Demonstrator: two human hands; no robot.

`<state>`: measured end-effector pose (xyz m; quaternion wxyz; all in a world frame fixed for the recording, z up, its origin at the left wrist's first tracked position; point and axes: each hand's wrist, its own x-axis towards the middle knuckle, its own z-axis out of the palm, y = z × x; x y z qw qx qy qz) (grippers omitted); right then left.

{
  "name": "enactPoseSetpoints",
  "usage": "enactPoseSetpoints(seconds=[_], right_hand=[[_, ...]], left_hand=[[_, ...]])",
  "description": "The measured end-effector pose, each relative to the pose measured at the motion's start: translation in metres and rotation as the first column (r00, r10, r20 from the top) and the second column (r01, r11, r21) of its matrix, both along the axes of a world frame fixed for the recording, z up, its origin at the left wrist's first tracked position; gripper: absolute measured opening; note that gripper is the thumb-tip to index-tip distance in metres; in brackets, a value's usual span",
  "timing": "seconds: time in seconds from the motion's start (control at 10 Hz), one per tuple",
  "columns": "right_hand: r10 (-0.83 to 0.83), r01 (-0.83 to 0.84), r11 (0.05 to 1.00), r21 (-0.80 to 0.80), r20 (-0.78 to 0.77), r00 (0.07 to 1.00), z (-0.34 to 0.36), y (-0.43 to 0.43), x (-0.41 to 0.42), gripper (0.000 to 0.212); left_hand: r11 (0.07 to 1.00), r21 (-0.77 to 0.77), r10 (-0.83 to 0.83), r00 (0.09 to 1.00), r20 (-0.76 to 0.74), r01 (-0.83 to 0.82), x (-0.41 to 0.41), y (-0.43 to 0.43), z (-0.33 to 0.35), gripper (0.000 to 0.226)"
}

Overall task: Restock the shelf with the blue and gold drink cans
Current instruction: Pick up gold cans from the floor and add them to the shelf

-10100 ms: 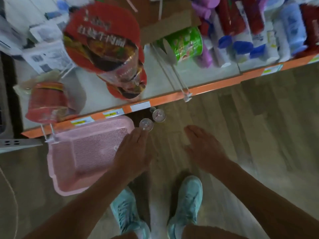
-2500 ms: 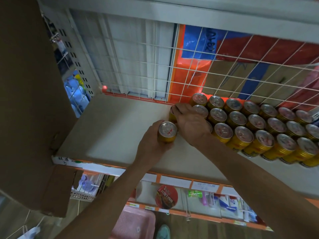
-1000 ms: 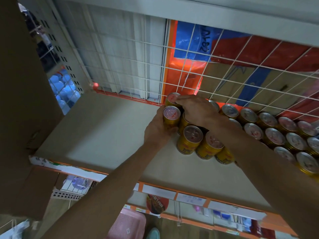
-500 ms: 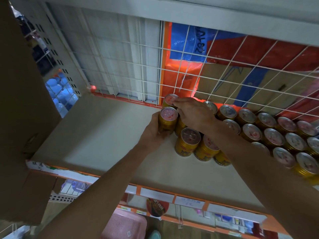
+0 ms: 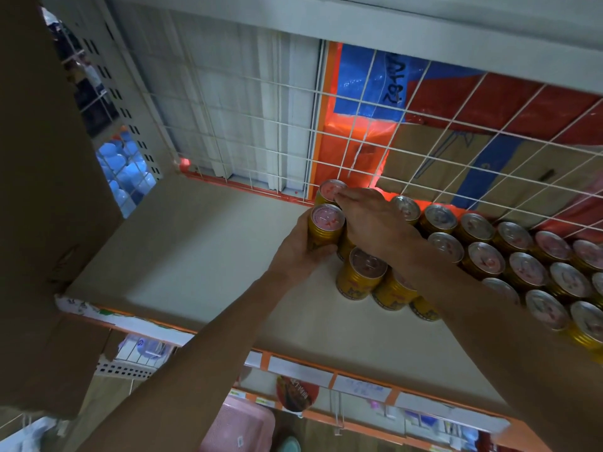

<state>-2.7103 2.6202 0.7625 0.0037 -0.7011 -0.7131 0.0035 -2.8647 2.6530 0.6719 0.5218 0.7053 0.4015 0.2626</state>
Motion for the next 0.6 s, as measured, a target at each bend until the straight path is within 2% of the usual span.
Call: enactPoseSetpoints(seconds=[0.1,0.3,0.4,0.5,0.6], right_hand=[[-0.001,0.001,1.0,0.01,-0.021,1.0,-0.003,-0.003,0.0,0.06],[-0.012,0.013,0.999,0.038,-0.013,1.0,-0.002,-0.012,0.003,0.059],[-0.003,0.007,0.992,0.129,-0.032,0.999,-0.001,-0.031,0.002,0.048],[-0.041,0.054,0.986,0.159,-0.086,0.995,0.0,-0.057,0.001,0.046],[-0.084,0.111,0.977,0.183,-0.15,0.985,0.003,-0.088,-0.004,0.041]], left_hand=[[1.0,0.005,-0.023,1.0,-0.014,0.023,-0.001,0.001,0.003,0.075],[0.999,0.03,-0.02,0.996,-0.086,0.023,-0.004,-0.005,0.023,0.1],[0.998,0.065,-0.003,0.986,-0.169,0.014,-0.015,-0.022,0.042,0.096],[0.986,0.161,-0.001,0.954,-0.299,0.052,-0.034,-0.036,0.05,0.087],[0.956,0.271,-0.009,0.936,-0.351,0.111,-0.056,-0.051,0.063,0.077]])
